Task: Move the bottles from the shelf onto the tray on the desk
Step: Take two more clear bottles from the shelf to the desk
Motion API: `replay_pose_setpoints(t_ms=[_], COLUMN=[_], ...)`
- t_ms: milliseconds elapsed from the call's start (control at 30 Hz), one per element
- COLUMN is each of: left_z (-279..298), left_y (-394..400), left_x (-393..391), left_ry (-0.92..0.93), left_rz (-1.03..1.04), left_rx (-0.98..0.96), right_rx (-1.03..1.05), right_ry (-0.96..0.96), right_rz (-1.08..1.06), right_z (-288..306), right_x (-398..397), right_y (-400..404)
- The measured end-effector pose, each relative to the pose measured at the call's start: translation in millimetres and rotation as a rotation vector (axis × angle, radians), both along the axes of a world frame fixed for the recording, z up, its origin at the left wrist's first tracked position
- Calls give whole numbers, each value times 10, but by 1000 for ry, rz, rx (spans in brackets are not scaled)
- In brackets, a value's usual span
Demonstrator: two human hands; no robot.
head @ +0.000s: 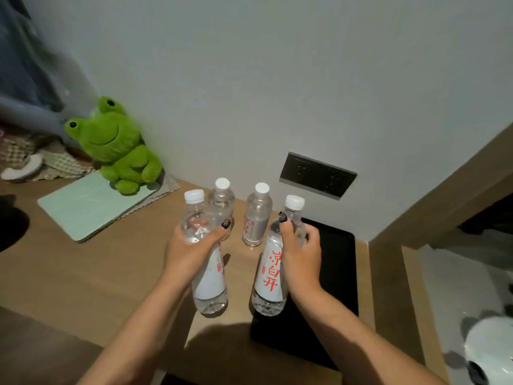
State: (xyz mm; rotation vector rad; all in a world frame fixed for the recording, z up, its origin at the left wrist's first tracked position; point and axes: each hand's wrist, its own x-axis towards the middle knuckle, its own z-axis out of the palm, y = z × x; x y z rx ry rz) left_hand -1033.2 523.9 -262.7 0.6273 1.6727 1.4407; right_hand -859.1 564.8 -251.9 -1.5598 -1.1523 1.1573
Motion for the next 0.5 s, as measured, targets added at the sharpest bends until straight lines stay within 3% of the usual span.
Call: replay_pose_setpoints(t_ms=[133, 267, 400, 500], left_z=[-244, -484, -650, -678], left_y=[263, 434, 480, 498], left_x=[-250, -360, -437, -433], left_ry=[128, 81, 8, 93], left_rz=[-146, -173, -218, -287], left_rx=[-43, -56, -74, -78], right_rx=[-19, -35, -41, 32], right_ry=[-14, -83, -25, 34], right_rz=[-39, -48, -7, 37], right_z=[-189, -398, -521, -640], right_x=[-233, -373, -472, -513], right_y=[205, 340, 361, 317])
